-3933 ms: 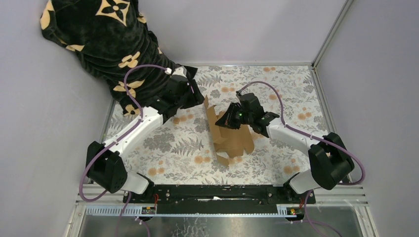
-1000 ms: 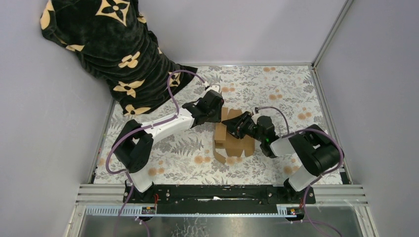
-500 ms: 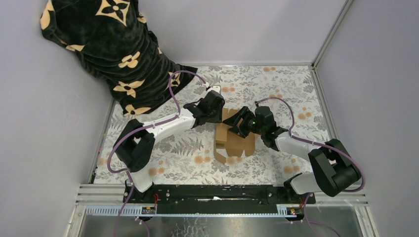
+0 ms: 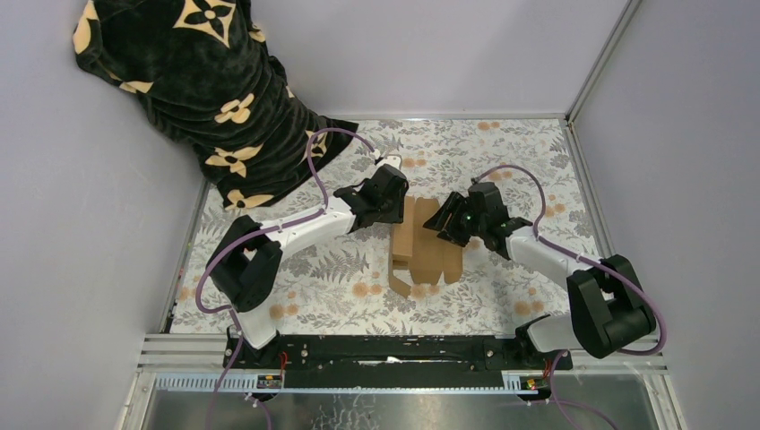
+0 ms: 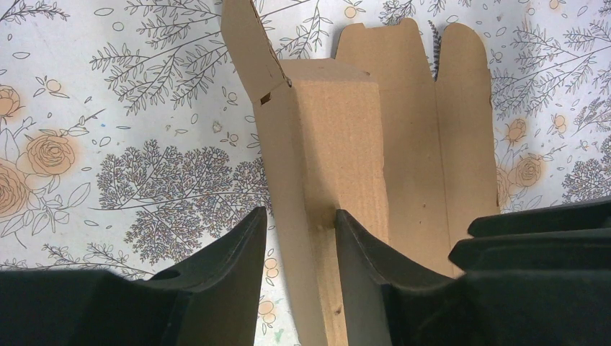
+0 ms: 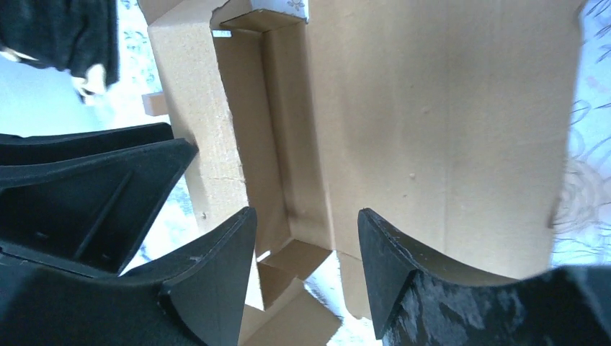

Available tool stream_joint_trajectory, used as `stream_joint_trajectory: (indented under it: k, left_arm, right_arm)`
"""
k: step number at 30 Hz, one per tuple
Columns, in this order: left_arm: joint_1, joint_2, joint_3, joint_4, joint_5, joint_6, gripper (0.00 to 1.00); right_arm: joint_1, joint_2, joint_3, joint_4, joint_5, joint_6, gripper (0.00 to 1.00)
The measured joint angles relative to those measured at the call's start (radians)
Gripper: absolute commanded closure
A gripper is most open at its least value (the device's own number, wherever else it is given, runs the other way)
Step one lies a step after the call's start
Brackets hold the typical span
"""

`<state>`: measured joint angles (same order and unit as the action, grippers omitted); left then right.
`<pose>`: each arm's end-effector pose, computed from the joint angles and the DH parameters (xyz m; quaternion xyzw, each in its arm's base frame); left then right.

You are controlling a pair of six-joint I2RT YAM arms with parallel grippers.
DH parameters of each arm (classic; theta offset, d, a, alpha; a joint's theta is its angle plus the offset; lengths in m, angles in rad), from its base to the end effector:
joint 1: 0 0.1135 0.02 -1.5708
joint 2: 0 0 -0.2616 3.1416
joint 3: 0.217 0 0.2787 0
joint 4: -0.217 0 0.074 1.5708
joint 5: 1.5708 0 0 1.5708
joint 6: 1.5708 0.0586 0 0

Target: Fold the paper box

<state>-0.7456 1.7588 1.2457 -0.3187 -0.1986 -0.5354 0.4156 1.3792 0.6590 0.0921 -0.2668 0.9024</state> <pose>0.3193 -0.2792 0.1920 0.0617 0.9265 -0.1406 0.3434 0.2865 0.1433 0.1592 0.1542 0.8716 0.3693 0.2833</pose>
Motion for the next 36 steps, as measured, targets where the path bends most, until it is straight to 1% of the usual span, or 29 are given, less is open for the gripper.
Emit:
stream_joint_trajectory:
  k: [3, 6, 9, 13, 22, 29, 36]
  left_arm:
    - [0.000, 0.000, 0.000, 0.000, 0.000, 0.002, 0.54]
    - [0.000, 0.000, 0.000, 0.000, 0.000, 0.006, 0.54]
    - [0.000, 0.000, 0.000, 0.001, 0.000, 0.012, 0.54]
    - [0.000, 0.000, 0.000, 0.002, 0.000, 0.016, 0.54]
    - [0.015, 0.000, 0.000, 0.006, 0.000, 0.019, 0.54]
    - [0.037, 0.000, 0.000, 0.010, 0.000, 0.026, 0.54]
    - [0.054, 0.000, 0.000, 0.013, 0.000, 0.036, 0.54]
  right_arm:
    - [-0.003, 0.000, 0.055, -0.089, 0.058, -0.080, 0.39]
    - [-0.004, 0.000, 0.089, -0.153, 0.121, -0.155, 0.46]
    - [-0.004, 0.016, 0.113, -0.199, 0.136, -0.213, 0.56]
    - [-0.005, 0.060, 0.128, -0.223, 0.134, -0.265, 0.59]
    - [0.018, 0.060, 0.064, -0.226, 0.119, -0.306, 0.60]
    - [0.135, 0.039, 0.027, -0.237, 0.127, -0.307, 0.61]
    - [0.217, 0.018, -0.024, -0.237, 0.148, -0.292, 0.61]
